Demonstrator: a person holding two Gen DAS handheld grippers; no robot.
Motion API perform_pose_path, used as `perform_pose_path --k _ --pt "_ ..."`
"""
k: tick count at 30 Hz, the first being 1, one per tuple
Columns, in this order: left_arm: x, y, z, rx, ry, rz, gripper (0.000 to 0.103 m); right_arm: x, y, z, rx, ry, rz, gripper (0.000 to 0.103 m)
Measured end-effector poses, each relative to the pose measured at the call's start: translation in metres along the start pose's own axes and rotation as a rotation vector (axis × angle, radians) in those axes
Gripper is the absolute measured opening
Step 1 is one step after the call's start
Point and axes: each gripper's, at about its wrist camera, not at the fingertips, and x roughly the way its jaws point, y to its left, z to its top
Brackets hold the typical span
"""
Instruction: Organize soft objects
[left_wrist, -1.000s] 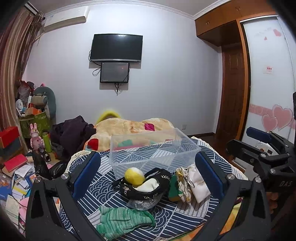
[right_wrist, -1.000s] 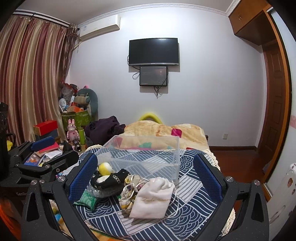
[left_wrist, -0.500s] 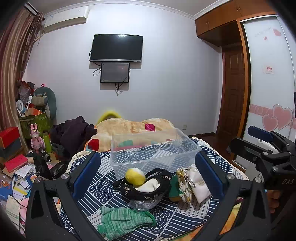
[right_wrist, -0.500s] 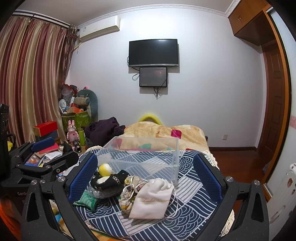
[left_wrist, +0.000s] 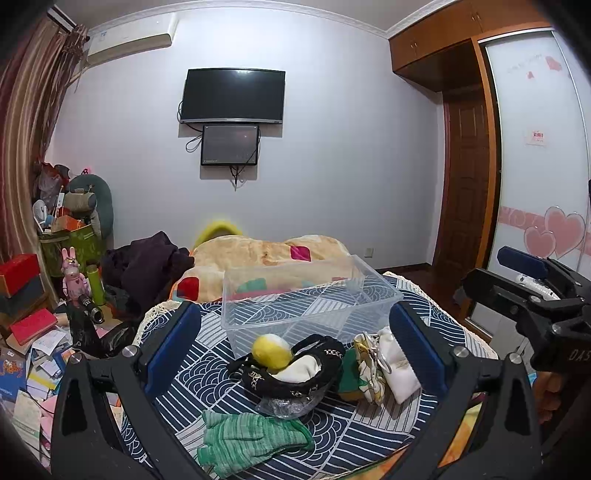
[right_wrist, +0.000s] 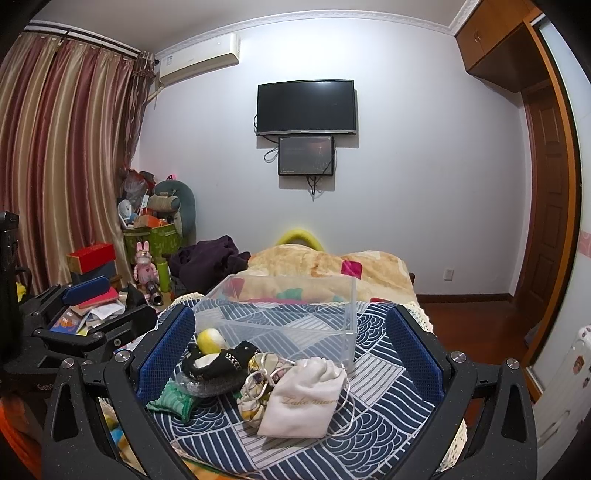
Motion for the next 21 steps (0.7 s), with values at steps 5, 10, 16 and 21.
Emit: perform_pose_path --k 5,10,16,21 --pt "-0.0013 0.0008 0.0000 0.001 -0.001 0.001 0.103 0.0002 0.0003 0.0001 0.003 0.001 -0.001 0.103" --pt "-0.0022 0.0010 -0.0002 0.001 -0.001 0.001 0.103 -0.0004 0.0008 0.0012 -0.001 -0.005 0.002 0.103" --pt "-0.0020 0.0005 -0.0004 0.002 -0.002 0.001 0.103 -0.0004 0.0018 0.0001 -0.001 -0.006 0.006 0.103" --pt "-0.0023 0.0012 0.0002 0.002 0.003 0.000 0.103 0.0000 0.0015 -0.0028 0.001 -0.002 0.007 0.103"
